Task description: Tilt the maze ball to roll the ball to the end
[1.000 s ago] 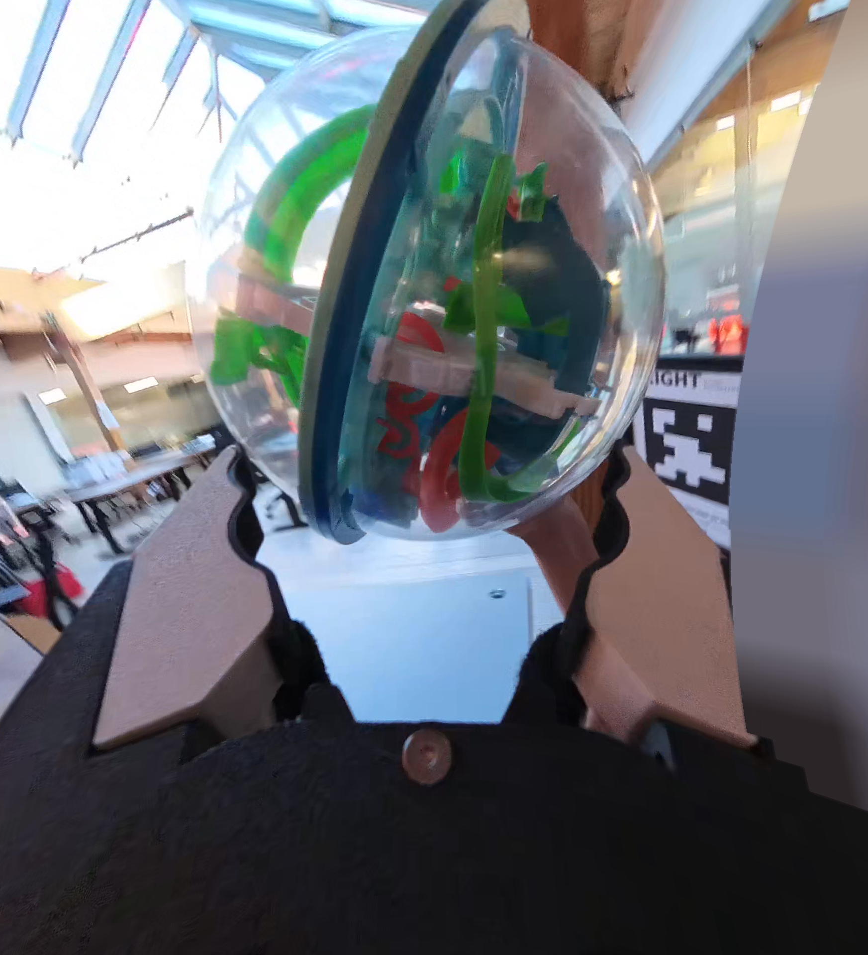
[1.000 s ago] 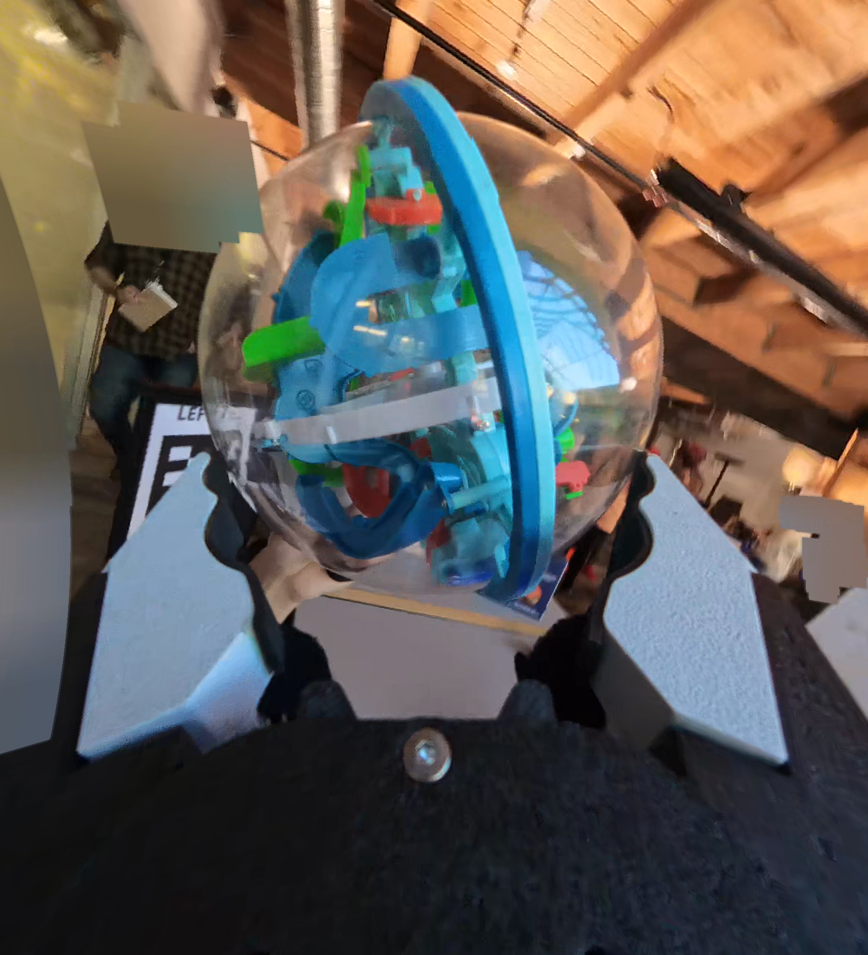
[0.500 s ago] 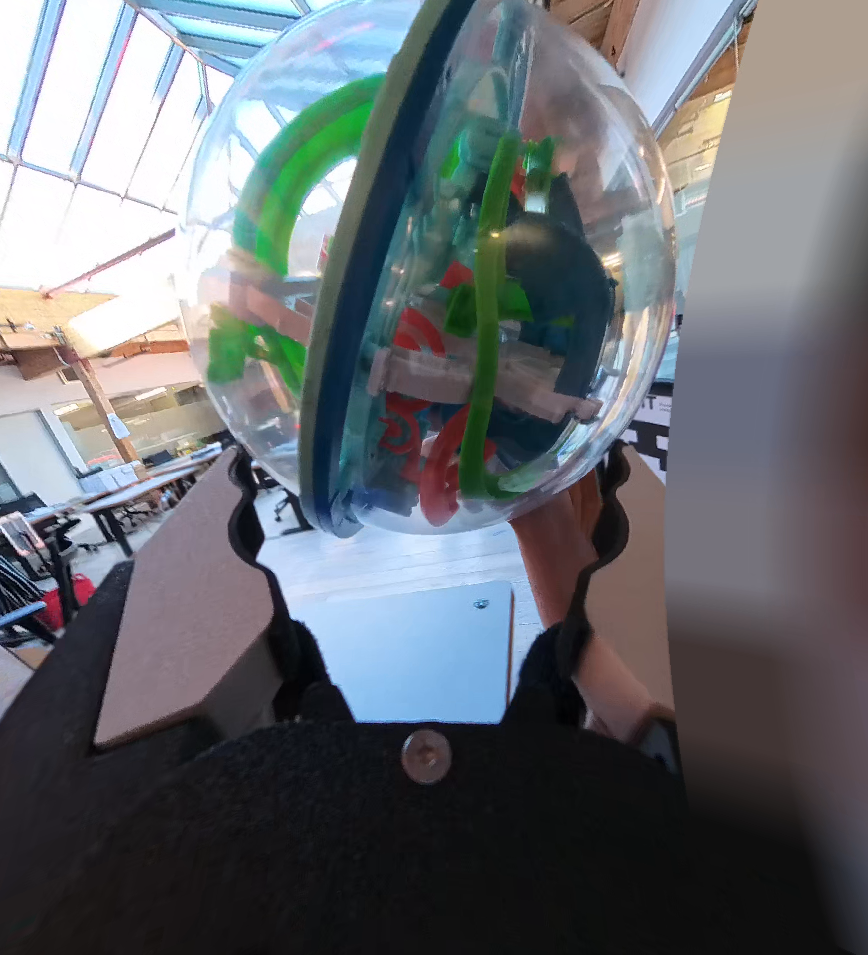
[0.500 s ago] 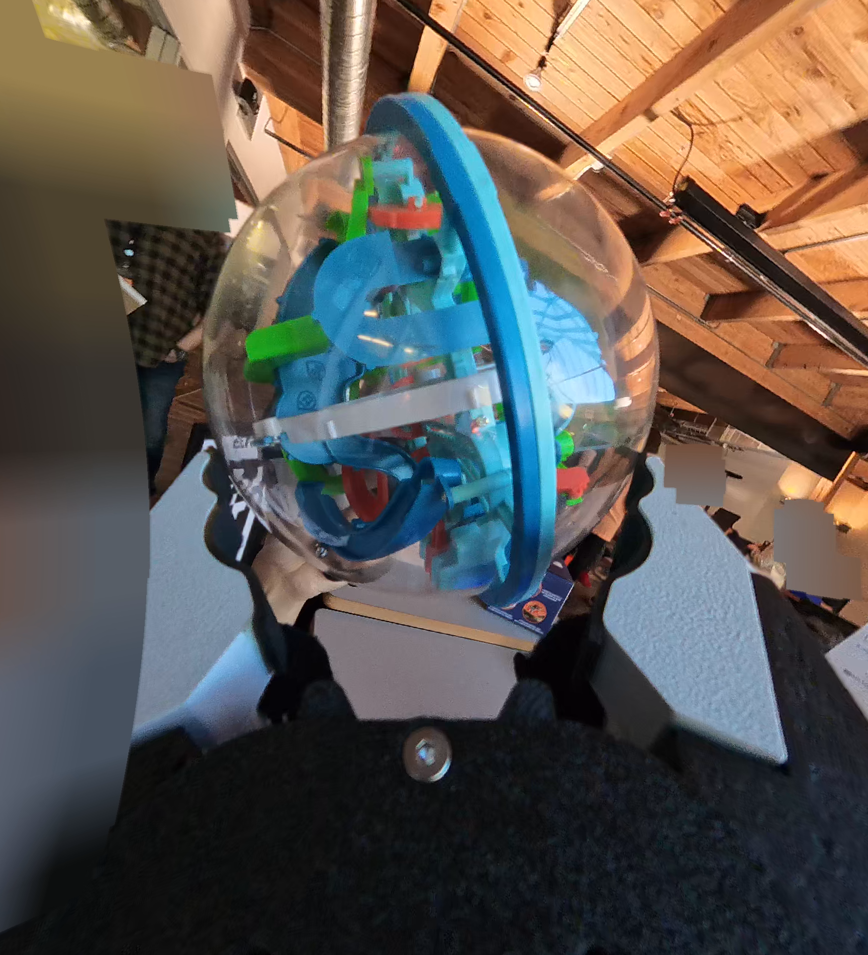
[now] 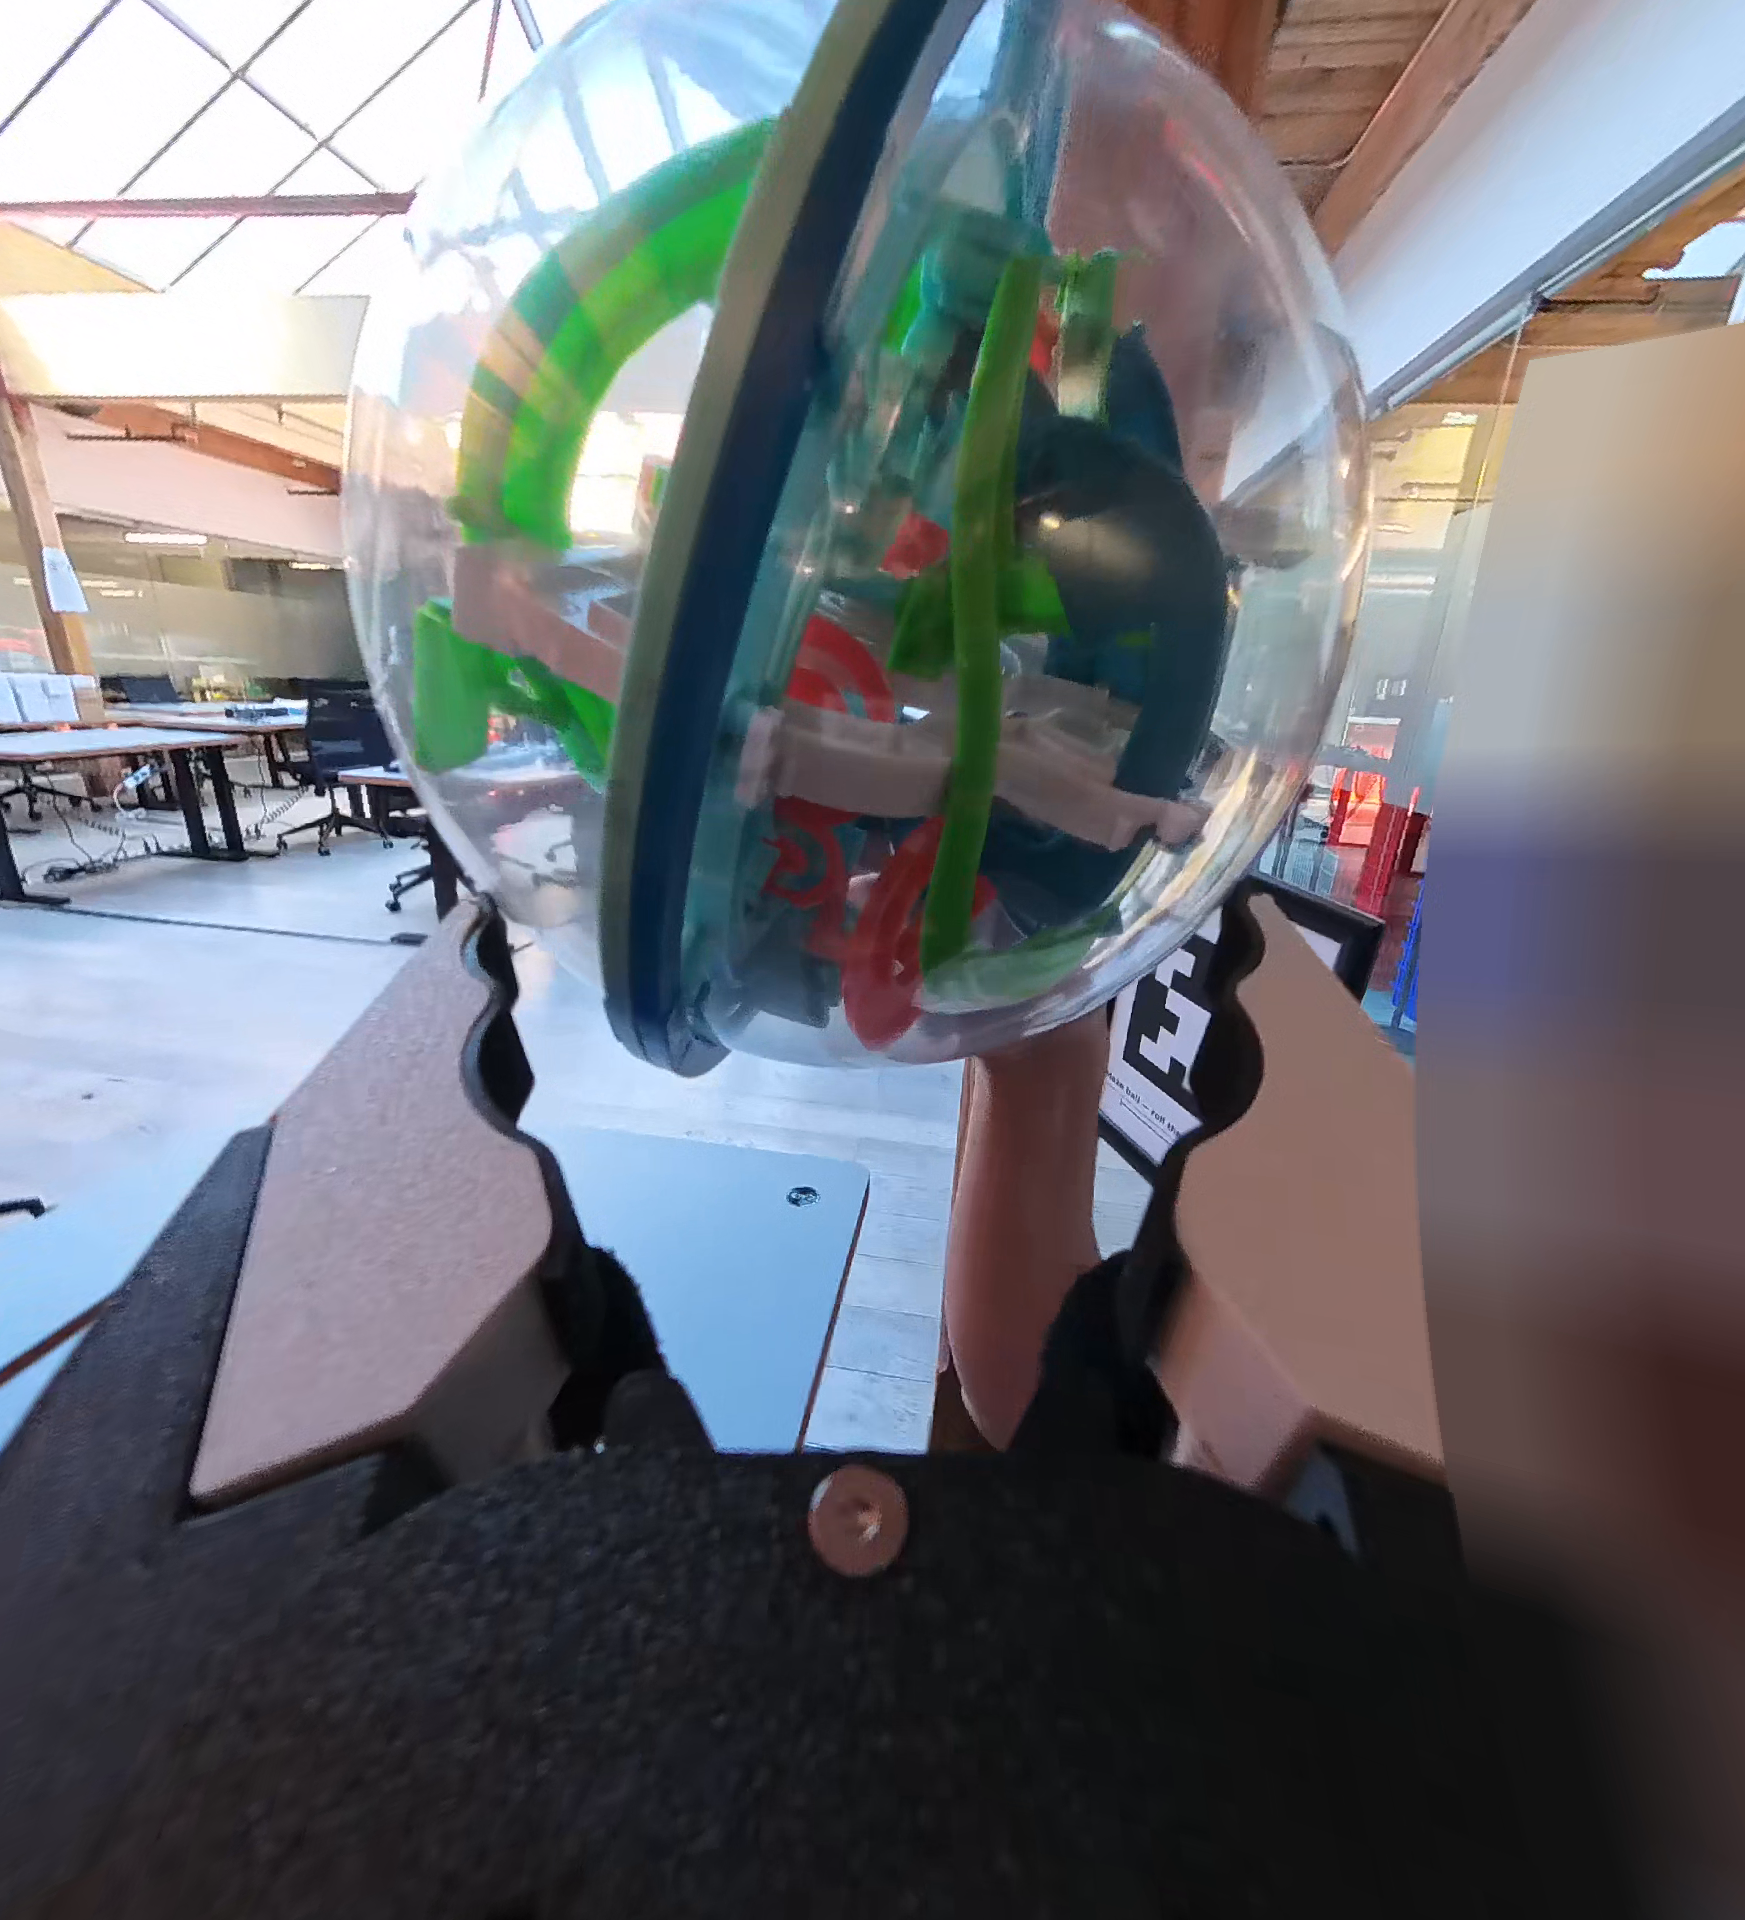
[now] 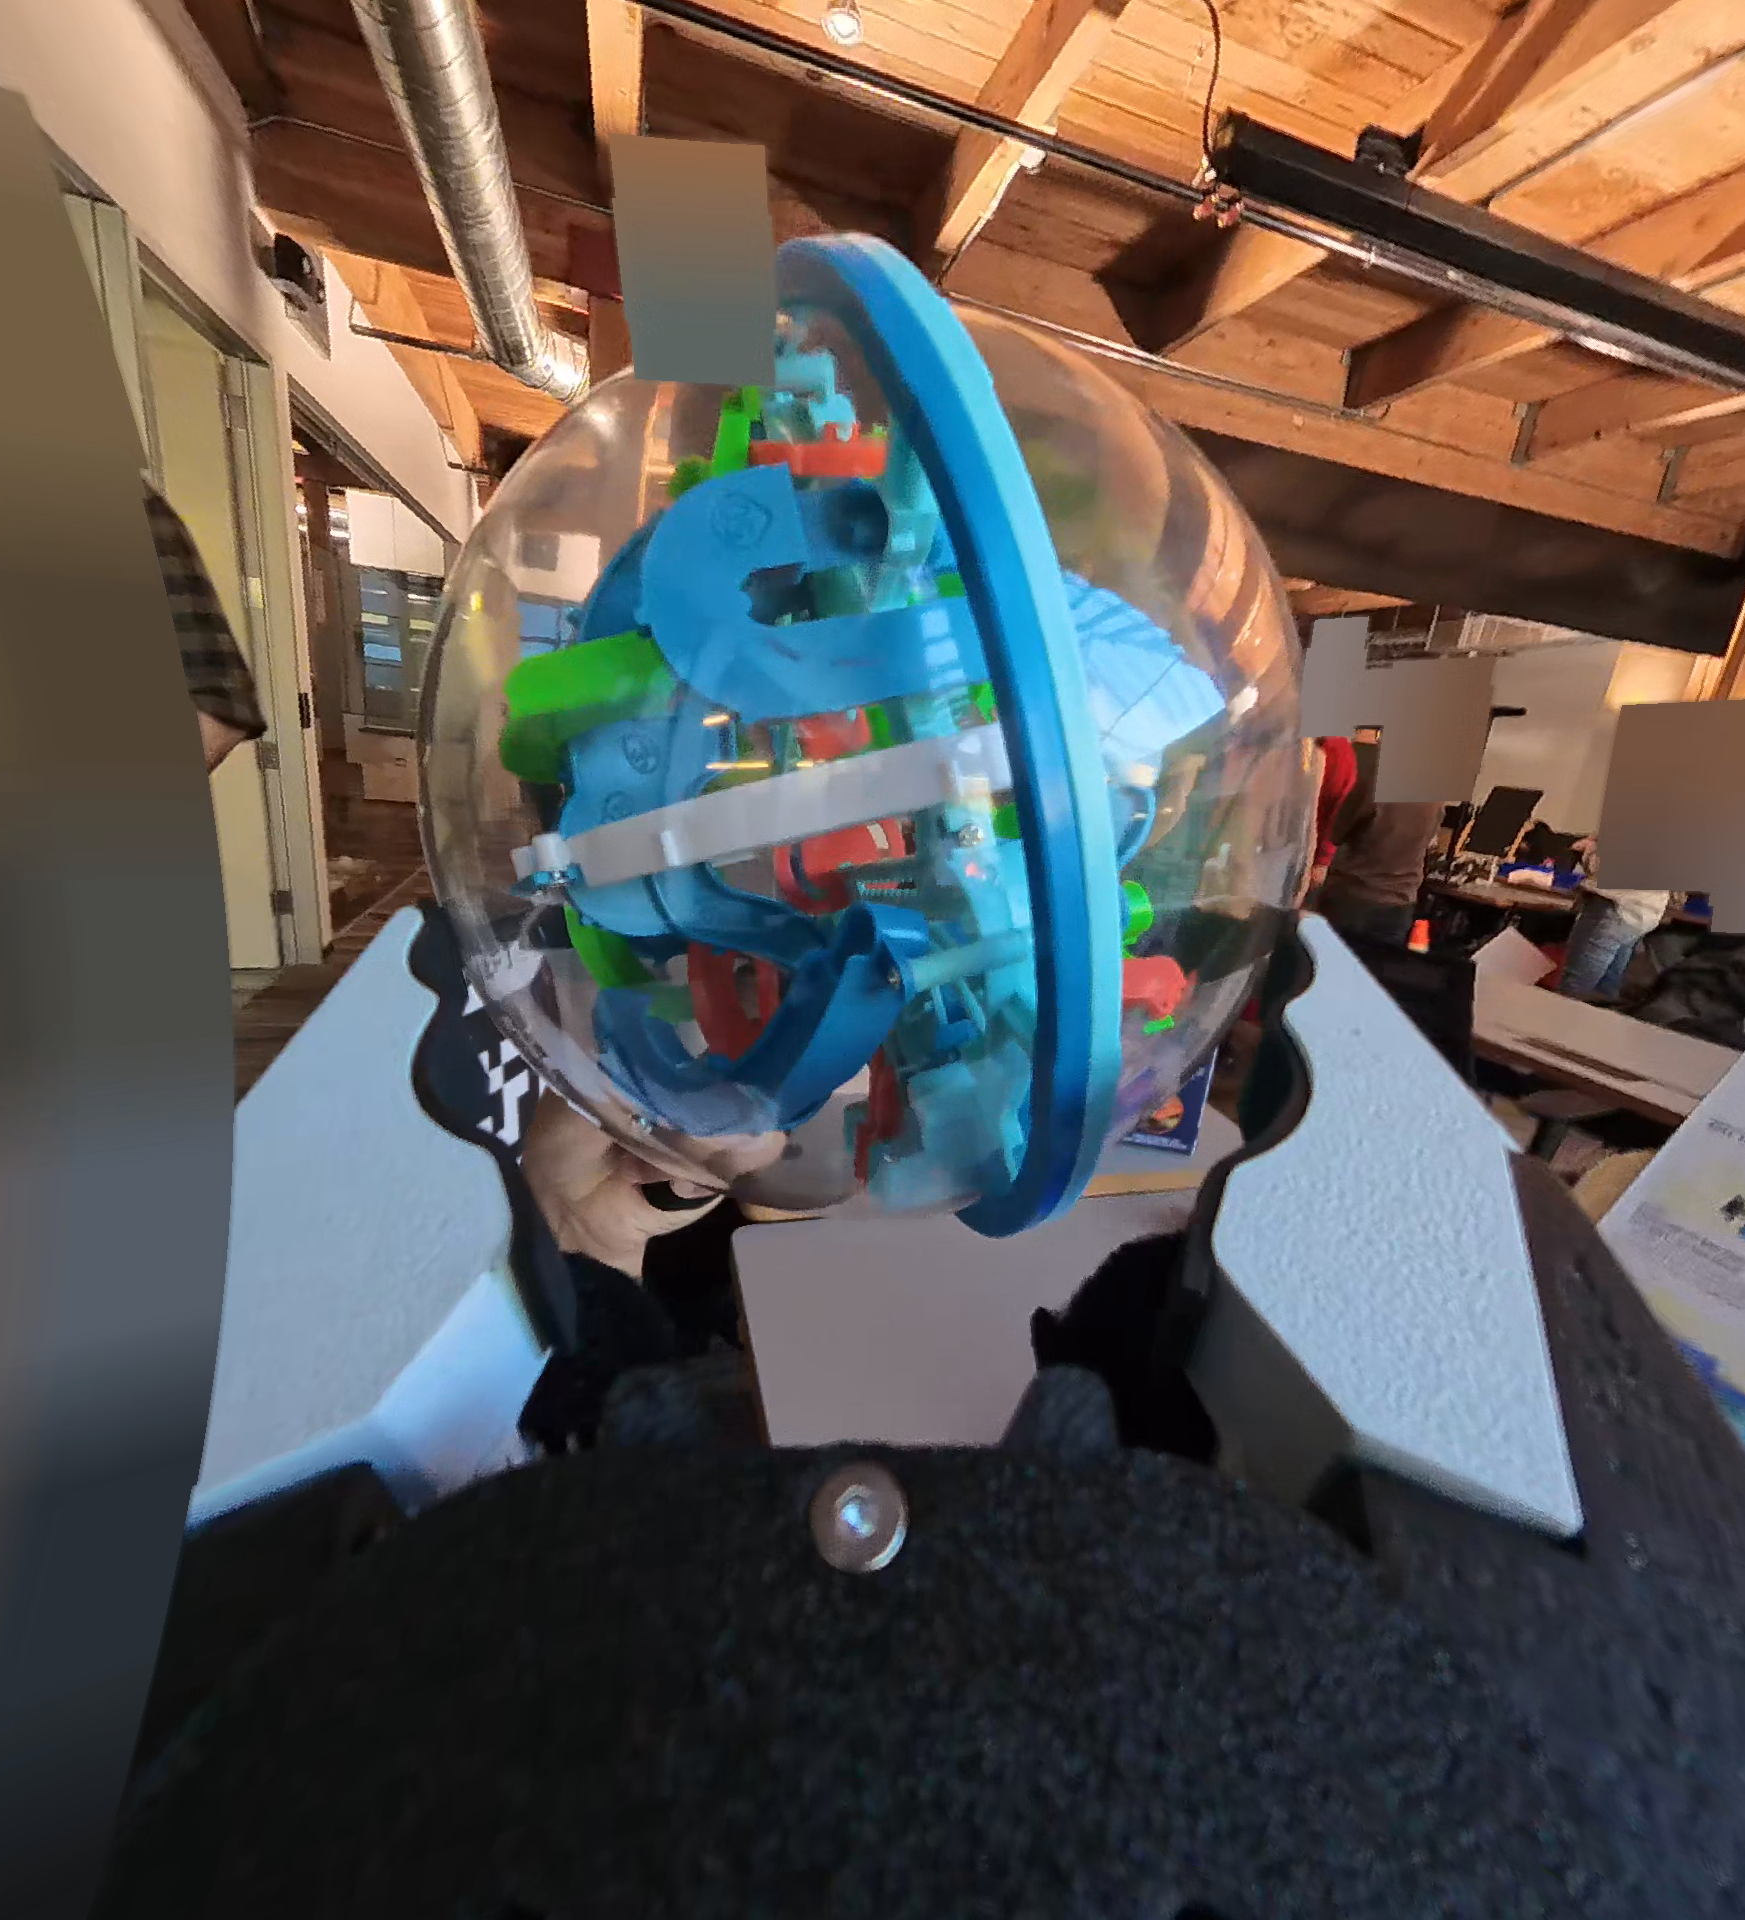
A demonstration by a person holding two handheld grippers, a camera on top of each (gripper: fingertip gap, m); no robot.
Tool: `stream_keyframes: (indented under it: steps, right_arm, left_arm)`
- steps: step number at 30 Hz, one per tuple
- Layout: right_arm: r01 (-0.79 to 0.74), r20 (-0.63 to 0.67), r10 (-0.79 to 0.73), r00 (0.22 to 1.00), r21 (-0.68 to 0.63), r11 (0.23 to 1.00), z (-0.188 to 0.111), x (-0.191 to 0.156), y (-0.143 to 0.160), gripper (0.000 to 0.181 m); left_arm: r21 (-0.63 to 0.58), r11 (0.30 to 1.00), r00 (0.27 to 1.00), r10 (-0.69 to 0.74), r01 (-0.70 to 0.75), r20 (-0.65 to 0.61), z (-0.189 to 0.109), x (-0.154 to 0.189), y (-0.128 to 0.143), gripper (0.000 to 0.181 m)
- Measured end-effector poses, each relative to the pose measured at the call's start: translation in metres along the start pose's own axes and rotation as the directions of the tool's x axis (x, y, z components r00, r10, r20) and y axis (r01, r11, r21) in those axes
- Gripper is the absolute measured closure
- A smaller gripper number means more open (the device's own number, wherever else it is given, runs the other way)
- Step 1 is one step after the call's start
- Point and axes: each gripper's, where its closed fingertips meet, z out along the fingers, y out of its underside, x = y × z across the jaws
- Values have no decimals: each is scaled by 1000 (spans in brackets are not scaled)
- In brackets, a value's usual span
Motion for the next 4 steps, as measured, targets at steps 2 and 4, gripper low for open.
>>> stream_keyframes:
  steps: [2,4]
  right_arm:
    - [-73,-29,72,997,-21,997,1,9,3,37]
    - [-134,-69,131,989,-40,990,3,19,5,37]
  left_arm:
    - [-1,998,998,-62,62,15,1,-7,-2,51]
    - [5,993,993,-120,120,18,3,-17,-5,51]
